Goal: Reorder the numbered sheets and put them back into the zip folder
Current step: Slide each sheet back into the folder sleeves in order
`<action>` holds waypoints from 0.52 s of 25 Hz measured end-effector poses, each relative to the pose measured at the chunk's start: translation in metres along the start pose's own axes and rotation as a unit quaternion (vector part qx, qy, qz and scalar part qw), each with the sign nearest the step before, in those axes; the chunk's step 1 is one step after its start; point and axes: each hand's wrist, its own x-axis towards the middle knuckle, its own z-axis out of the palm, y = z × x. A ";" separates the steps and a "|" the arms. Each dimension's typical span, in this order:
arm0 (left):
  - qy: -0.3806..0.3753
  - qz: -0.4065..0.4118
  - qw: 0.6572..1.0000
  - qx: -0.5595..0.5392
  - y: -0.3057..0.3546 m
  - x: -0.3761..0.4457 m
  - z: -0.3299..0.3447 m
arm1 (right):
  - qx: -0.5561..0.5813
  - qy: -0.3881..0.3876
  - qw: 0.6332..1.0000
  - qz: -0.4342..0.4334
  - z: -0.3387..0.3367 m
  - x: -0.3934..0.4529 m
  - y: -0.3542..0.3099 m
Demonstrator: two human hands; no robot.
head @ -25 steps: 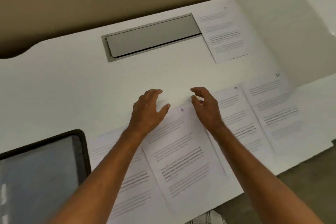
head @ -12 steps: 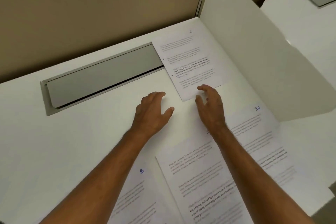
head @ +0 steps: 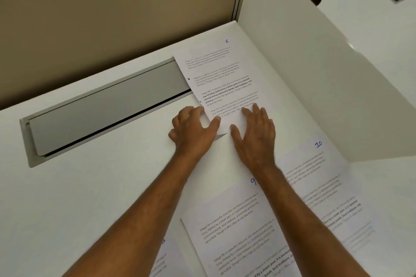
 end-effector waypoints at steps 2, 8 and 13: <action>0.001 -0.025 0.984 -0.175 0.001 0.000 -0.001 | -0.007 -0.009 1.000 -0.003 -0.001 -0.005 -0.005; 0.022 -0.121 0.940 -0.317 -0.017 -0.023 -0.023 | 0.034 -0.058 0.998 -0.017 -0.005 -0.053 -0.047; 0.013 -0.163 0.928 -0.336 -0.054 -0.080 -0.067 | 0.120 -0.101 0.988 -0.005 -0.018 -0.099 -0.076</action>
